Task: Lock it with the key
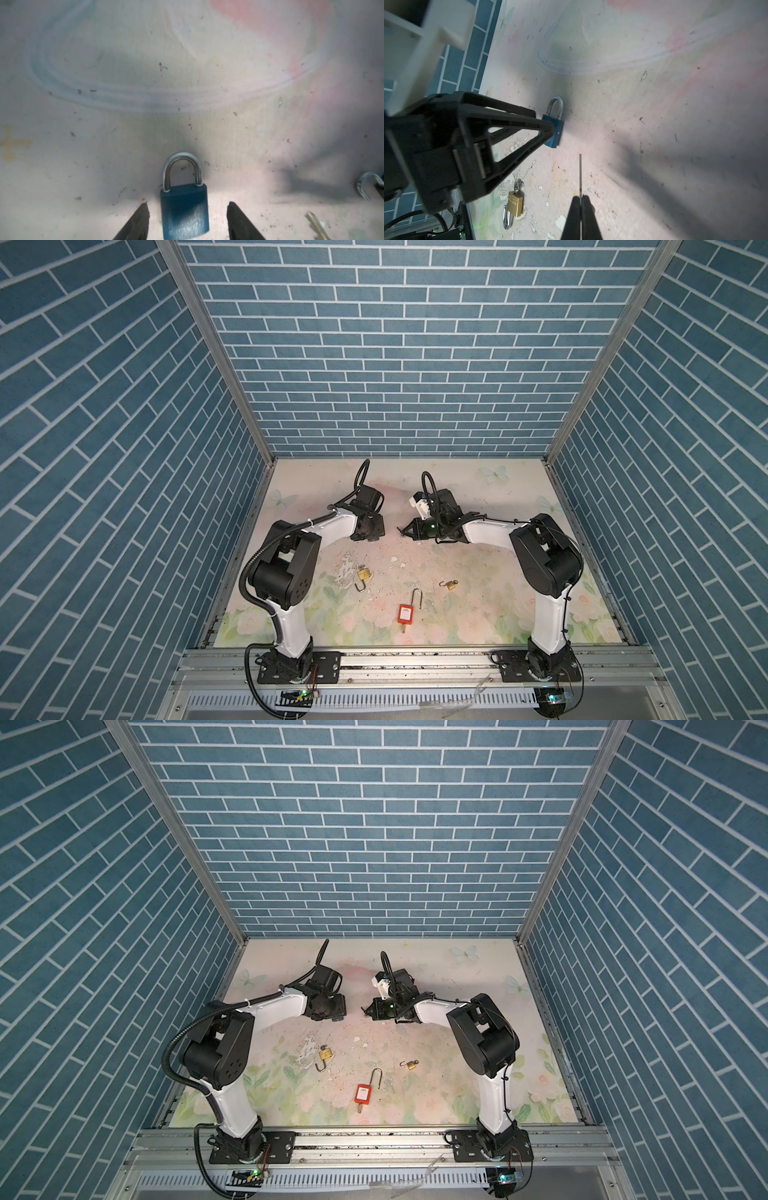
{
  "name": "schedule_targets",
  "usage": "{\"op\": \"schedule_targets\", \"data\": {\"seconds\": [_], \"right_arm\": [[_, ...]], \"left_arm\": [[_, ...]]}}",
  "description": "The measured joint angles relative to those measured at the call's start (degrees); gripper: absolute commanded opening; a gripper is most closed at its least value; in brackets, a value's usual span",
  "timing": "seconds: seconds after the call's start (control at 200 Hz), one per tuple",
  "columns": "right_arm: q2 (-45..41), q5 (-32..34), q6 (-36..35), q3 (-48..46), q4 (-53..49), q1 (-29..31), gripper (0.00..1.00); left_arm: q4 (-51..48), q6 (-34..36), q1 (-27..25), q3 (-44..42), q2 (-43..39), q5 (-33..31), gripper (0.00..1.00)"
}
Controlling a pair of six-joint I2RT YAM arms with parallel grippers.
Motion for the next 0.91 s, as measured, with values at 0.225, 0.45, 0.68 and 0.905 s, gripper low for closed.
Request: {"op": "schedule_targets", "data": {"seconds": [0.225,0.45,0.68,0.905], "right_arm": [[5.2,-2.2,0.0,6.7,-2.8,0.0,0.0],[11.5,-4.6,-0.1,15.2,-6.6,0.3,0.0],[15.0,-6.1,-0.2,20.4,-10.0,1.8,0.0],[17.0,-6.6,-0.2,22.7,-12.2,2.7,0.1]], "left_arm": [[3.4,2.3,0.0,-3.0,-17.3,-10.1,0.85],[12.8,3.4,4.2,-16.9,-36.1,-16.7,0.85],[16.8,1.9,9.1,-24.8,-43.5,-15.3,0.85],[18.8,1.8,9.1,-24.8,-43.4,-12.3,0.85]]}}
